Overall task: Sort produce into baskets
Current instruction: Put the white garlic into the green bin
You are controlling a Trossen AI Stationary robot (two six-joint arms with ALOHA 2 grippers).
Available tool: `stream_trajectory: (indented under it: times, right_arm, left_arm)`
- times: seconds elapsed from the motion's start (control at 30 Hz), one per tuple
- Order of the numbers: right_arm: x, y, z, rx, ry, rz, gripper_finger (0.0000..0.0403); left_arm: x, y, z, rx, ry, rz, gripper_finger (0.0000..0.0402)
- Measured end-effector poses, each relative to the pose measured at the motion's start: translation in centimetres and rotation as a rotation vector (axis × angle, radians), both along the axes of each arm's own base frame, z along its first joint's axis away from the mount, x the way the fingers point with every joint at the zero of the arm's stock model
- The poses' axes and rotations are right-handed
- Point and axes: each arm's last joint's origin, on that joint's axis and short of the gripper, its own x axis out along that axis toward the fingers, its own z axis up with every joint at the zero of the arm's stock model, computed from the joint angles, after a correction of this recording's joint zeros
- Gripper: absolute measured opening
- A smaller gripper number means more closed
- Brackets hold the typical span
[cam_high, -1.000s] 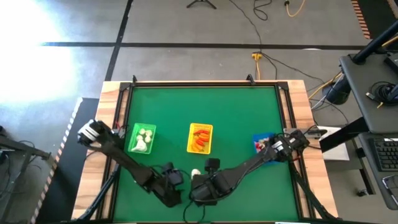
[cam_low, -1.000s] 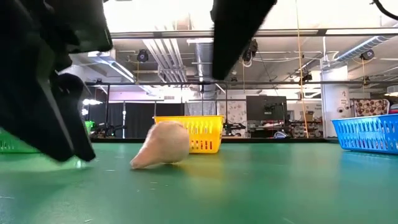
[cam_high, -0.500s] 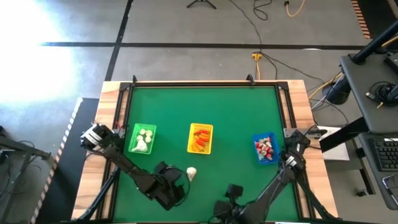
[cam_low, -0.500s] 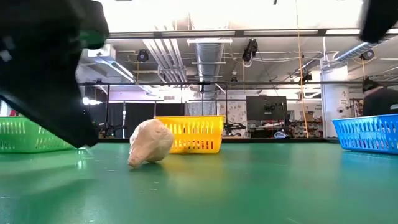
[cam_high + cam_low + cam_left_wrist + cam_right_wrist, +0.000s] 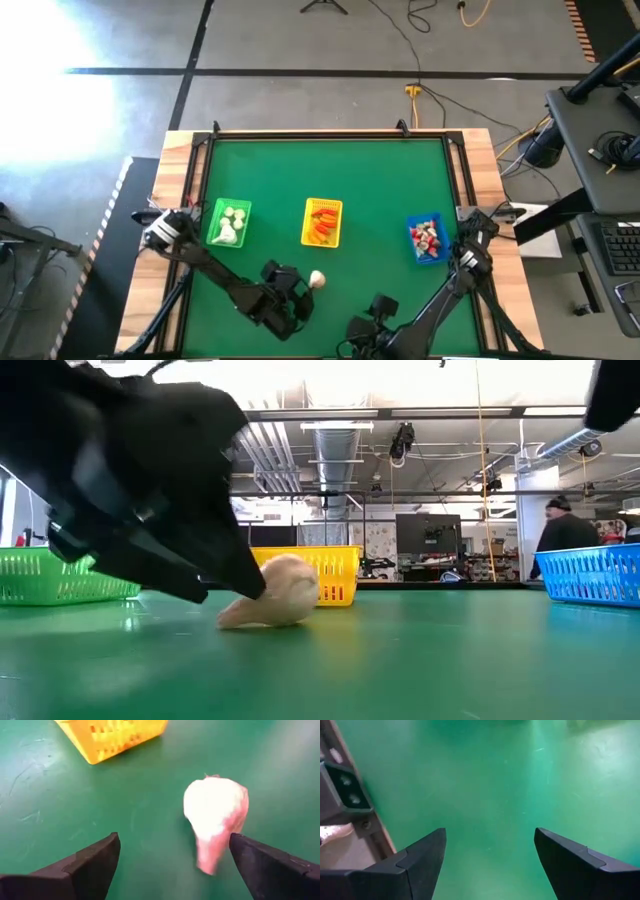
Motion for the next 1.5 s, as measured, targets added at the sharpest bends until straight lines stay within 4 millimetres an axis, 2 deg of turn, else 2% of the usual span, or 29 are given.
stream_trajectory:
  times: [0.13, 0.37, 0.8, 1.0, 1.23, 1.37, 1.5]
  right_arm:
    - [0.6, -0.8, 0.2, -0.018, -0.002, -0.014, 0.0293]
    - [1.5, -2.4, 0.3, -0.08, 0.008, -0.017, 0.029]
    - [2.1, -4.3, 1.0, -0.108, 0.04, -0.053, 0.0277]
    - [2.3, -5.0, 1.3, -0.119, 0.055, -0.066, 0.027]
    - [2.5, -6.1, 1.9, -0.128, 0.069, -0.095, 0.0259]
    - [3.1, -7.0, 1.9, -0.148, 0.077, -0.097, 0.0252]
    - [4.0, -8.3, 2.1, -0.249, 0.042, -0.06, 0.0247]
  left_arm:
    - [0.8, 0.8, -0.9, 0.002, 0.001, 0.028, 0.0361]
    - [2.1, 0.9, -1.0, 0.067, 0.05, -0.135, 0.0362]
    - [3.0, 2.6, -1.0, 0.122, 0.061, -0.099, 0.0344]
    - [3.5, 2.5, -0.7, 0.174, 0.08, -0.174, 0.0297]
    - [3.7, 2.8, -0.6, 0.183, 0.087, -0.186, 0.0201]
    - [3.0, 2.6, 0.9, 0.141, 0.123, -0.231, 0.0151]
    - [1.5, 2.5, 3.1, 0.149, 0.149, -0.24, 0.0141]
